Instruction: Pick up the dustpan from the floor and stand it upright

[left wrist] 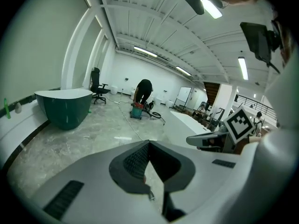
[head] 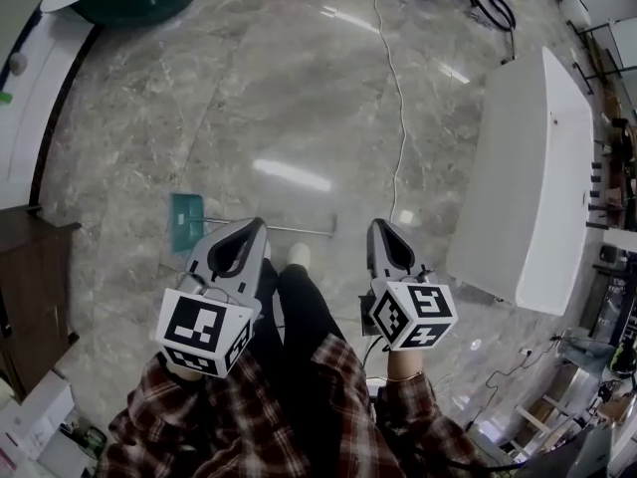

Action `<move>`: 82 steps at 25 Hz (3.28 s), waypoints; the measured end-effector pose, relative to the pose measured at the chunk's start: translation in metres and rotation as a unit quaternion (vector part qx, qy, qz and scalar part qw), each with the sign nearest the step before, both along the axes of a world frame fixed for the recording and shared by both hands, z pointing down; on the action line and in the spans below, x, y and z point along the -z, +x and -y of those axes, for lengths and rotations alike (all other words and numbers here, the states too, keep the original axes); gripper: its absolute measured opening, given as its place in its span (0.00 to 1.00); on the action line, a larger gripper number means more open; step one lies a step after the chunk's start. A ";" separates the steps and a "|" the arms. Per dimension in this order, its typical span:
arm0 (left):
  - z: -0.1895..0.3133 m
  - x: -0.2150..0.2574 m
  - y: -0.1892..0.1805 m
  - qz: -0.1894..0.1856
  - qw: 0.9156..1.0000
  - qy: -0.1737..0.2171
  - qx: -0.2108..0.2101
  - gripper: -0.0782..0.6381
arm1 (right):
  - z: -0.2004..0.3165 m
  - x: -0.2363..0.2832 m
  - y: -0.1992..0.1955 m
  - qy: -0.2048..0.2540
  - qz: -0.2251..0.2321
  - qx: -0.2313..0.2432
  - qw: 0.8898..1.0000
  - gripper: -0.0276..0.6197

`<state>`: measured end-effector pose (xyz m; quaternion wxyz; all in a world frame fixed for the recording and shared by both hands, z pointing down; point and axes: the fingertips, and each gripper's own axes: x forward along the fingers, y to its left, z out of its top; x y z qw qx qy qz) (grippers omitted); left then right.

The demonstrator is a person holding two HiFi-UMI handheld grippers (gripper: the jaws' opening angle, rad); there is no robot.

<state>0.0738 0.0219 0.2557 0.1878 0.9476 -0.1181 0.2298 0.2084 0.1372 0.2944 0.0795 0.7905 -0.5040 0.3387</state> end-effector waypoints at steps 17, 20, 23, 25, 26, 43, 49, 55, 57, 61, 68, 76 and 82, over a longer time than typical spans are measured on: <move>-0.032 -0.145 0.079 0.041 0.997 -0.060 -0.019 0.11 | -0.021 -0.166 0.047 -0.041 0.065 -0.033 0.997 0.08; -0.036 -0.174 0.086 0.047 0.996 -0.067 -0.025 0.11 | -0.027 -0.208 0.053 -0.053 0.078 -0.046 0.994 0.21; -0.034 -0.211 0.092 0.059 0.995 -0.073 -0.024 0.11 | -0.032 -0.259 0.062 -0.079 0.092 -0.048 0.991 0.24; -0.033 -0.239 0.091 0.072 0.994 -0.082 -0.016 0.11 | -0.039 -0.291 0.066 -0.095 0.106 -0.055 0.988 0.24; -0.033 -0.252 0.090 0.078 0.993 -0.087 -0.011 0.11 | -0.043 -0.305 0.066 -0.100 0.114 -0.063 0.986 0.24; -0.047 -0.482 0.123 0.120 0.987 -0.095 -0.046 0.11 | -0.098 -0.527 0.068 -0.138 0.155 -0.113 0.972 0.26; -0.015 -0.572 0.122 0.140 0.984 -0.096 -0.055 0.11 | -0.103 -0.633 0.072 -0.165 0.171 -0.112 0.965 0.27; 0.005 -0.665 0.111 0.178 0.978 -0.094 -0.051 0.11 | -0.114 -0.729 0.073 -0.195 0.179 -0.125 0.956 0.27; 0.004 -0.693 0.112 0.181 0.977 -0.092 -0.060 0.11 | -0.119 -0.758 0.077 -0.206 0.174 -0.129 0.954 0.27; 0.002 -0.732 0.117 0.179 0.977 -0.093 -0.074 0.11 | -0.132 -0.806 0.090 -0.227 0.176 -0.145 0.947 0.27; -0.002 -0.758 0.125 0.180 0.975 -0.090 -0.096 0.11 | -0.152 -0.863 0.095 -0.266 0.182 -0.136 0.937 0.26; 0.013 -0.759 0.123 0.171 0.976 -0.102 -0.088 0.11 | -0.155 -0.876 0.091 -0.278 0.179 -0.174 0.928 0.20; 0.022 -0.730 0.128 0.162 0.978 -0.108 -0.077 0.11 | -0.139 -0.840 0.102 -0.264 0.178 -0.167 0.933 0.19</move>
